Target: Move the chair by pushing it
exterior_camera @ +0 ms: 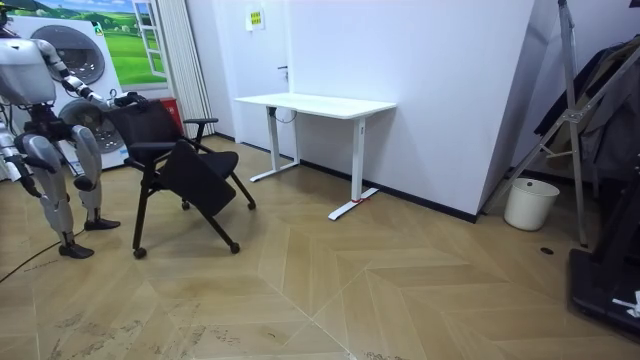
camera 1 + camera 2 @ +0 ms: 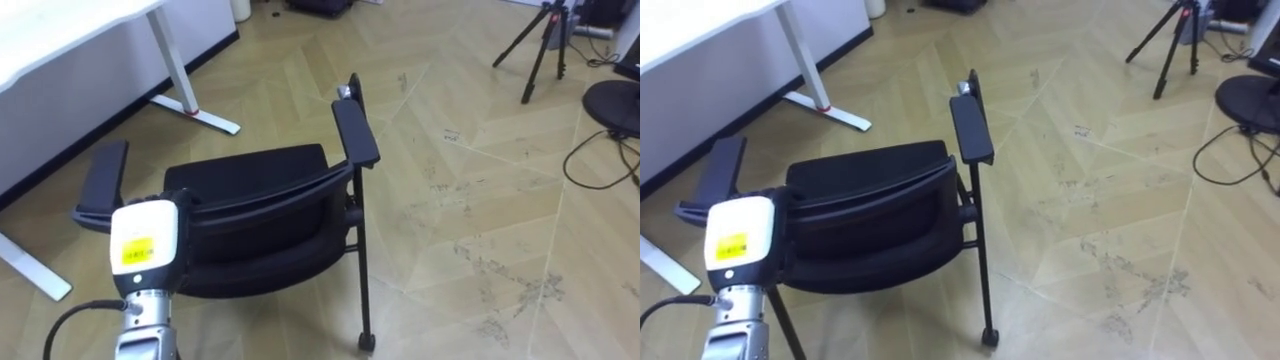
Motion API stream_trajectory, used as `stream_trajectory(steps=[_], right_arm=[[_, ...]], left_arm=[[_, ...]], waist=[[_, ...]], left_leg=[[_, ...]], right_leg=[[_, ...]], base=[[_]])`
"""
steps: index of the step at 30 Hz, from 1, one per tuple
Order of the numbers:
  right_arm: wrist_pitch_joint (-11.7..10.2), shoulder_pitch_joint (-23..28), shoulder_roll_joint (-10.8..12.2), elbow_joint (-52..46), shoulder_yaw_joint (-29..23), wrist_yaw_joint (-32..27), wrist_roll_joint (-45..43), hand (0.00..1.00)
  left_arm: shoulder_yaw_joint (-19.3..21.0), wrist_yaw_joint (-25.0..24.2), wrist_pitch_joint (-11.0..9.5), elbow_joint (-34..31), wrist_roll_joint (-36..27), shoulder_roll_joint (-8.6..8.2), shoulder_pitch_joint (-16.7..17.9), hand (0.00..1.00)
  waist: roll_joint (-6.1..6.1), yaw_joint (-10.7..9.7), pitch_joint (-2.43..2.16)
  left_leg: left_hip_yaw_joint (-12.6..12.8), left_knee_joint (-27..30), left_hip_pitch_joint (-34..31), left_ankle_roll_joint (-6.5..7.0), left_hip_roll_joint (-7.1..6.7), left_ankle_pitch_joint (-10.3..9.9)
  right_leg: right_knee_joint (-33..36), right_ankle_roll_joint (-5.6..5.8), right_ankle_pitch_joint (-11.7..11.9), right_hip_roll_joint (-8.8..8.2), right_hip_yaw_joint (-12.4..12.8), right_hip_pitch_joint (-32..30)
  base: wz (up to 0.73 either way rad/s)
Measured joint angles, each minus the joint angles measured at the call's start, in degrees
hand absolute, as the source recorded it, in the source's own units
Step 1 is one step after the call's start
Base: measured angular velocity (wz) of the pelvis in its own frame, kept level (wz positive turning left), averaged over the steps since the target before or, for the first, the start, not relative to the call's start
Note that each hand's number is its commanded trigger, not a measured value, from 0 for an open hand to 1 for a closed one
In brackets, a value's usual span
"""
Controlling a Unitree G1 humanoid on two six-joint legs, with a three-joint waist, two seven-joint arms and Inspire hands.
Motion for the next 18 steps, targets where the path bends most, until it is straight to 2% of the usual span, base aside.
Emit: stream_trajectory(steps=[4,8,18], right_arm=[[0.0,0.4,0.0,-0.7,-0.1,-0.5,-0.2,0.00],[-0.1,0.9,0.0,-1.9,-0.1,-0.5,-0.1,0.00],[-0.1,1.0,0.2,-1.9,-0.1,-0.4,0.1,0.00]], left_arm=[[0.3,2.6,-0.8,0.0,0.0,-0.30,1.1,1.00],[-0.2,2.9,-2.0,0.0,0.2,-0.11,1.6,1.00],[-0.7,4.4,-2.1,0.0,0.0,-0.62,2.2,1.00]], waist=[[-0.10,0.2,-0.01],[-0.09,0.2,-0.01],[0.19,0.2,0.15]], left_leg=[[0.0,-0.1,0.0,0.00,-0.01,0.0],[0.0,-0.1,0.0,0.00,-0.01,0.0],[0.0,-0.5,-0.2,-0.01,0.00,0.0]], right_leg=[[0.0,0.00,0.0,0.01,0.0,0.0],[-0.1,0.00,0.0,0.01,0.0,0.0],[0.4,0.04,0.0,0.02,0.0,-0.7]], base=[[0.00],[0.00],[0.00]])
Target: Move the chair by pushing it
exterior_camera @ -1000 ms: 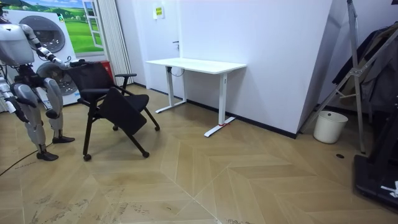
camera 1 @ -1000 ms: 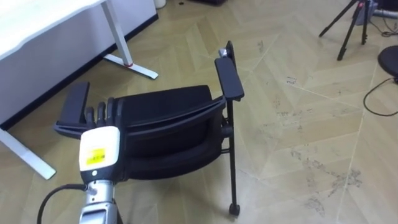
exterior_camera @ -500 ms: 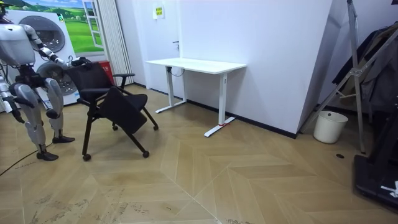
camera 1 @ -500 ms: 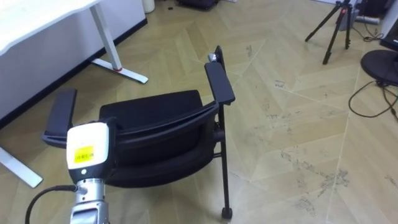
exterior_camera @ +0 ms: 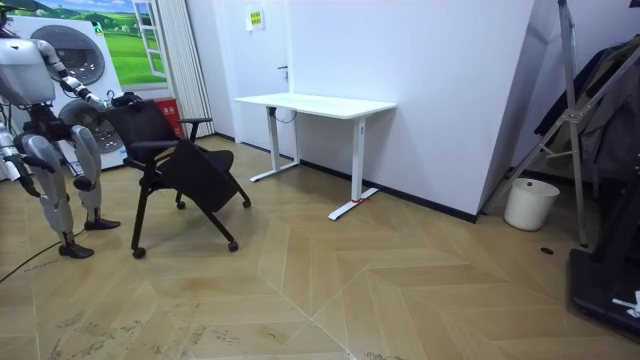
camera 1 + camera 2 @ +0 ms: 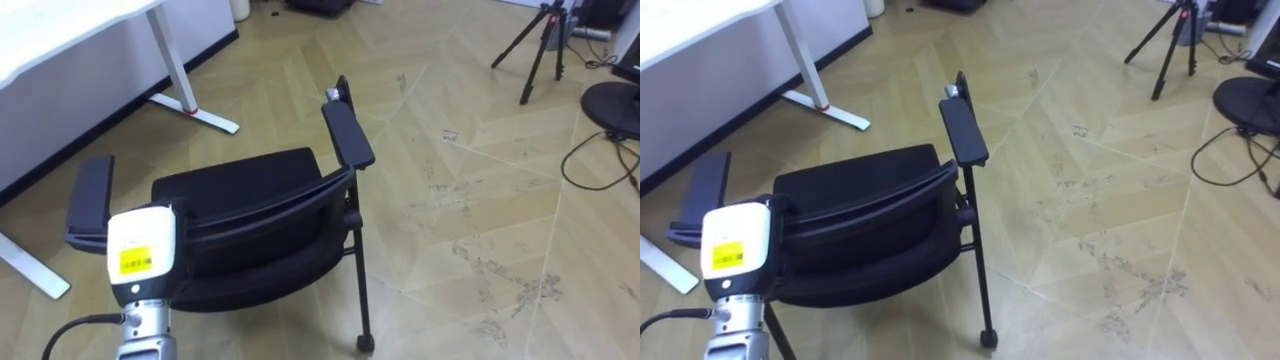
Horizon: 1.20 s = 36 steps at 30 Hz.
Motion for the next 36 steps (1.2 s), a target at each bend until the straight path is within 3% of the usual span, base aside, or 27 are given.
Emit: stream_trajectory(steps=[9,16,18,27,36], right_arm=[[0.1,-0.1,0.1,-0.2,0.0,-1.9,-0.8,0.00],[0.1,-0.7,0.0,-0.6,-4.0,-8.5,-5.3,0.00],[0.1,-0.8,0.0,-2.1,-6.4,-10.6,-8.0,0.00],[0.1,-3.5,-1.3,-13.6,-6.0,-22.8,-23.1,0.00],[3.0,-3.1,-1.2,-28.2,-1.2,-25.8,-44.3,0.00]], left_arm=[[0.0,0.4,0.4,0.1,0.0,-0.29,0.0,1.00],[0.0,0.6,0.4,0.3,0.1,-0.23,0.1,1.00],[0.0,0.6,0.4,0.0,-0.1,-0.15,0.2,1.00],[-0.7,-0.6,1.8,-1.2,-1.2,0.58,0.2,1.00],[-3.0,-9.0,6.3,-10.9,-1.1,2.11,0.9,1.00]], waist=[[0.20,0.0,0.10],[0.22,-0.1,0.11],[0.24,-0.2,0.10],[-0.03,0.3,0.18],[-2.11,2.9,0.09]], left_leg=[[0.0,-0.5,0.1,0.00,0.02,0.0],[0.0,-0.4,0.1,0.00,0.04,0.0],[0.0,-0.4,0.0,0.00,0.01,0.0],[0.7,-0.2,-0.1,0.02,0.00,0.0],[0.6,0.5,-1.0,0.01,0.05,0.0]], right_leg=[[0.6,0.01,0.0,0.03,-0.1,-0.3],[0.7,0.01,0.0,0.03,-0.3,-0.3],[0.9,0.01,0.0,0.01,-0.3,-0.5],[2.7,-0.21,-0.4,0.00,0.4,-2.0],[3.6,-0.41,-0.8,-0.04,0.4,-2.8]], base=[[0.00],[0.00],[-0.03],[-0.04],[0.00]])
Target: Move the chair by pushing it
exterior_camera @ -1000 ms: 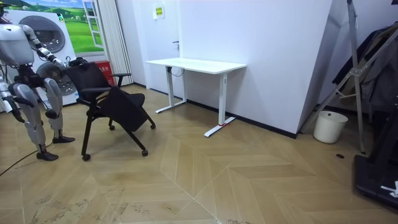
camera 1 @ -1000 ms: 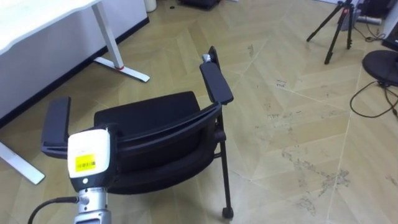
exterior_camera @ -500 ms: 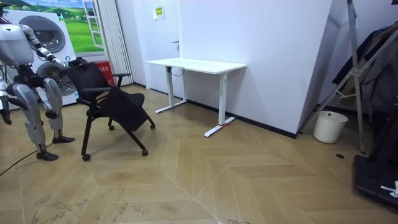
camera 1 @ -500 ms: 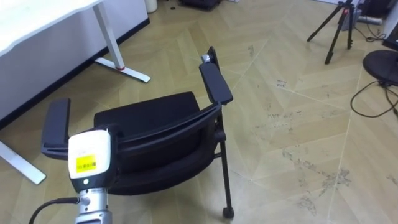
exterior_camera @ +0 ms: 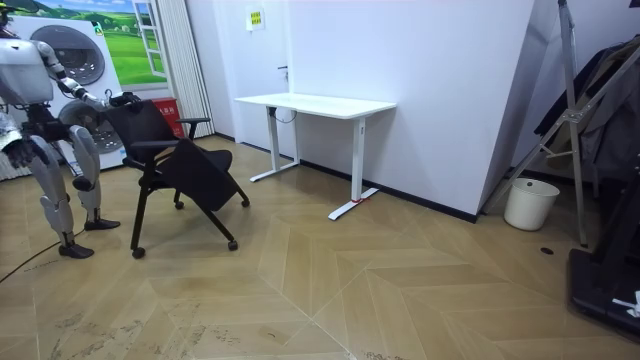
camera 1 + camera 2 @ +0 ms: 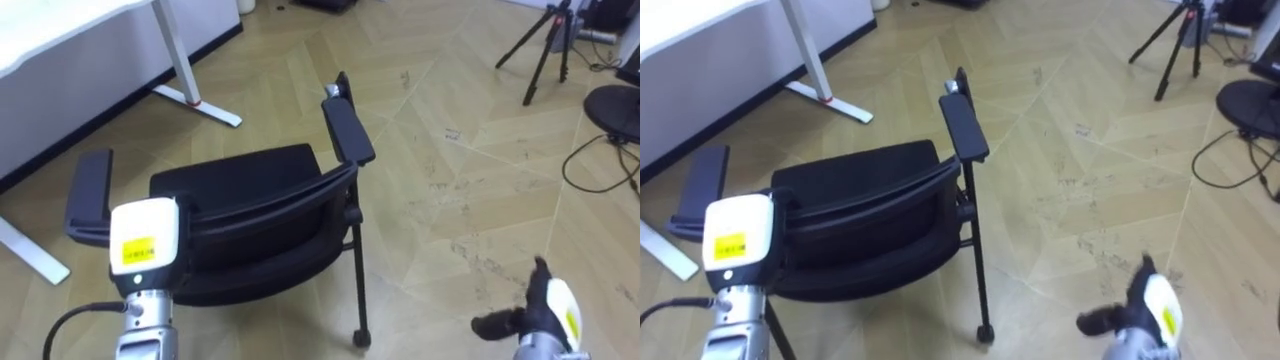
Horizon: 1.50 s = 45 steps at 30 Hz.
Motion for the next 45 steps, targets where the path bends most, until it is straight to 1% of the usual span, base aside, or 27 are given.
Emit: stream_trajectory(steps=[2,3,5,7,9,11,14,19,21,25,27,30,32,37,41,45], right_arm=[[0.9,0.0,0.2,-4.6,2.7,0.1,-6.6,0.00],[1.0,-0.1,0.2,-5.6,3.3,0.2,-7.6,0.00],[2.2,-0.3,0.3,-9.3,5.8,0.2,-9.2,0.00],[3.2,-0.4,0.3,-12.7,7.0,0.3,-9.7,0.00],[3.4,-0.4,0.3,-15.5,7.6,0.4,-10.3,0.00],[4.7,-0.2,0.2,-19.9,8.9,1.9,-12.3,0.00],[5.9,-0.2,0.2,-23.8,11.3,3.9,-15.2,0.00],[6.0,-0.4,0.1,-27.3,15.3,6.9,-18.4,0.00],[6.0,-0.4,0.0,-28.4,15.9,7.8,-18.4,0.00],[6.1,-0.5,-0.6,-31.5,16.0,7.9,-18.7,0.00],[6.1,-0.8,-0.7,-32.8,16.0,8.1,-18.6,0.00],[6.1,-1.7,-0.9,-33.4,16.1,8.3,-18.6,0.00],[6.1,-1.9,-1.1,-34.6,16.7,8.6,-18.6,0.00],[6.0,-2.2,-1.8,-37.5,18.0,10.1,-18.7,0.00],[6.0,-2.6,-3.1,-41.0,18.2,10.3,-19.2,0.00],[5.8,-2.9,-3.2,-43.2,18.2,10.3,-21.1,0.00]], left_arm=[[-1.5,-1.8,1.6,-2.0,-0.1,0.21,0.0,1.00],[-1.7,-2.1,1.8,-2.3,-0.1,0.22,0.0,1.00],[-2.8,-3.0,3.1,-3.4,-0.4,0.31,-0.1,1.00],[-3.3,-4.0,3.8,-4.7,-0.4,0.56,-0.1,1.00],[-3.6,-4.4,4.1,-5.3,-0.4,0.72,-0.2,1.00],[-3.7,-4.8,5.0,-6.0,-0.4,0.70,-0.1,1.00],[-3.8,-6.6,6.2,-7.0,0.0,0.67,-0.4,1.00],[-4.0,-8.7,6.6,-7.8,0.0,0.77,-1.0,1.00],[-4.0,-9.5,6.8,-8.3,0.0,0.78,-1.1,1.00],[-5.0,-11.9,8.1,-10.9,0.0,0.91,-1.2,1.00],[-5.4,-12.3,8.1,-11.2,0.0,0.94,-1.2,1.00],[-6.2,-13.4,8.1,-12.0,-0.1,1.21,-1.3,1.00],[-6.5,-14.1,7.7,-12.1,0.0,1.60,-1.7,1.00],[-6.4,-16.9,7.5,-12.7,0.0,2.13,-2.2,1.00],[-6.4,-18.5,7.4,-13.2,0.0,2.71,-2.5,1.00],[-6.4,-19.6,7.3,-13.7,0.1,2.80,-2.6,1.00]], waist=[[-0.16,0.2,0.00],[-0.21,0.2,0.01],[-0.17,0.3,-0.01],[0.02,0.2,-0.14],[-0.08,0.2,-0.07],[-0.11,0.2,-0.03],[-0.33,0.1,0.07],[-0.36,0.2,0.16],[-0.30,0.3,0.20],[-0.16,0.4,0.22],[0.03,0.7,0.17],[0.23,1.3,0.21],[0.29,1.6,0.19],[0.30,1.7,0.17],[0.30,1.8,0.16],[0.29,1.9,0.14]], left_leg=[[-0.1,0.0,-0.1,0.00,0.00,0.0],[-0.2,0.0,-0.1,0.00,-0.01,0.0],[-0.6,0.0,-0.2,0.00,-0.02,0.0],[-0.9,0.0,-0.7,0.00,-0.02,0.0],[-1.0,0.1,-0.9,0.00,-0.01,0.0],[-1.1,0.1,-0.9,0.00,-0.02,0.0],[-1.3,0.1,-0.9,0.00,-0.02,0.0],[-1.4,0.1,-1.1,0.00,-0.03,0.0],[-1.4,0.1,-1.3,0.00,-0.03,0.0],[-2.2,0.2,-2.1,0.02,-0.03,0.0],[-2.2,0.2,-2.1,0.02,-0.02,0.0],[-2.3,0.2,-2.1,0.02,-0.02,0.0],[-2.5,0.2,-2.3,0.02,-0.02,0.0],[-2.5,0.2,-2.3,0.02,-0.04,0.0],[-2.5,0.3,-2.3,0.02,-0.05,0.0],[-2.5,0.3,-2.3,0.02,-0.05,0.0]], right_leg=[[-0.1,0.00,0.0,-0.03,-0.2,0.0],[-0.1,0.01,0.0,-0.03,-0.2,0.1],[-0.3,0.02,0.0,-0.11,-0.6,0.3],[-0.3,0.02,0.0,-0.16,-0.8,0.0],[-0.3,0.01,0.0,-0.19,-1.0,-0.1],[-0.2,0.02,0.0,-0.22,-0.9,-0.2],[-0.2,0.02,0.0,-0.26,-1.1,0.0],[-0.2,0.04,0.1,-0.26,-1.1,-0.1],[-0.3,0.06,0.1,-0.26,-1.2,-0.2],[-1.1,0.10,0.5,-0.27,-1.7,-0.2],[-1.1,0.10,0.5,-0.26,-1.7,-0.2],[-1.1,0.10,0.5,-0.28,-1.7,-0.2],[-1.1,0.11,0.5,-0.34,-1.9,-0.2],[-1.1,0.11,0.5,-0.35,-1.9,-0.2],[-1.1,0.11,0.5,-0.35,-1.9,-0.2],[-1.1,0.11,0.5,-0.35,-1.9,-0.2]], base=[[0.05],[0.05],[0.08],[0.09],[0.06],[0.00],[0.04],[0.00],[0.02],[0.08],[0.02],[0.00],[0.04],[0.00],[0.00],[0.00]])
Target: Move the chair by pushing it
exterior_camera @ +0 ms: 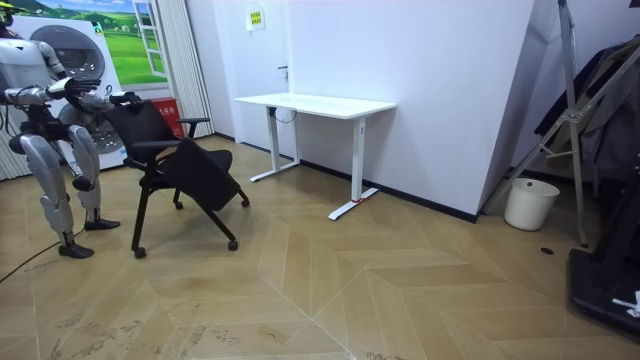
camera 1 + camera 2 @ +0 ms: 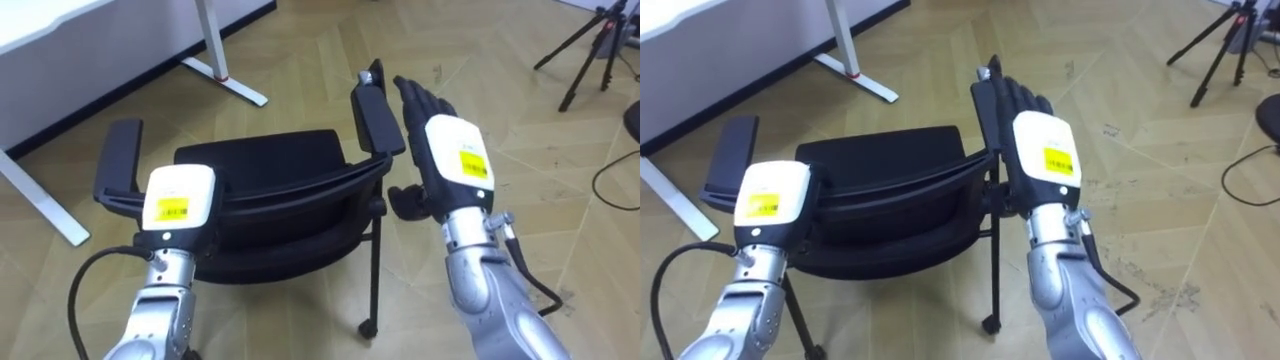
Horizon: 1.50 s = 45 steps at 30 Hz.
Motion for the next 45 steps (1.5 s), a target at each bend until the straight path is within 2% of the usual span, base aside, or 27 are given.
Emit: stream_trajectory(steps=[10,18,21,25,30,35,40,45], right_arm=[[-0.4,-0.3,-1.9,-2.6,0.6,0.0,-1.9,0.00],[-0.8,-0.3,-4.1,-2.8,3.3,0.0,-1.9,0.00],[-1.6,-0.3,-4.4,-2.8,5.4,0.9,-1.8,0.00],[-2.9,-0.1,-4.3,-2.8,8.5,4.0,-1.9,0.00],[-3.2,0.5,-4.8,-2.5,8.7,8.1,-2.3,0.00],[-4.0,0.5,-6.8,2.3,9.0,10.6,-2.4,0.00],[-5.6,0.5,-8.1,5.8,9.2,10.1,-4.6,0.00],[-6.6,0.6,-8.1,8.2,9.7,7.2,-6.1,0.00]], left_arm=[[-0.1,-1.6,-0.8,-1.2,0.0,0.85,-0.5,1.00],[-1.2,-2.5,-1.3,-2.3,-0.1,2.04,-0.5,1.00],[-1.9,-2.9,-1.5,-2.4,-0.1,2.45,-1.0,1.00],[-1.8,-4.3,-2.0,-2.4,0.0,2.50,-1.7,1.00],[-1.8,-5.8,-2.7,-2.4,0.0,2.18,-2.8,1.00],[-1.9,-6.2,-3.6,-2.7,0.2,2.07,-3.0,1.00],[-2.1,-6.1,-4.4,-2.7,0.1,2.60,-3.0,1.00],[-2.5,-6.1,-4.5,-2.6,0.0,2.64,-2.9,1.00]], waist=[[-0.35,0.1,-0.25],[-0.87,0.9,-0.30],[-1.21,1.2,-0.35],[-1.40,1.7,-0.24],[-0.71,2.8,0.24],[-0.58,3.4,0.33],[-0.64,3.3,0.29],[-0.76,3.1,0.18]], left_leg=[[-1.0,0.8,-1.7,0.01,-0.04,0.0],[-1.4,0.8,-1.7,0.01,-0.01,0.0],[-1.5,0.8,-1.6,0.01,0.01,0.0],[-1.5,0.8,-1.6,0.01,0.00,0.0],[-1.5,0.6,-1.7,0.01,0.01,0.0],[-1.7,0.6,-2.0,0.01,-0.01,0.0],[-2.1,0.7,-2.1,0.01,-0.01,0.0],[-3.0,0.8,-2.1,0.01,-0.09,0.0]], right_leg=[[0.1,-0.01,0.0,-0.26,-1.0,-0.9],[0.1,-0.01,0.0,-0.29,-1.3,-0.7],[0.0,-0.01,0.0,-0.30,-1.4,-0.6],[-0.1,-0.01,0.0,-0.32,-1.5,-0.6],[-0.1,-0.01,0.0,-0.29,-1.5,-0.6],[-0.1,0.00,0.0,-0.32,-1.6,-0.7],[-0.1,0.00,0.0,-0.34,-1.7,-0.7],[-1.0,0.01,0.0,-0.43,-2.6,0.2]], base=[[0.04],[0.01],[0.01],[0.01],[0.00],[0.00],[0.01],[0.09]])
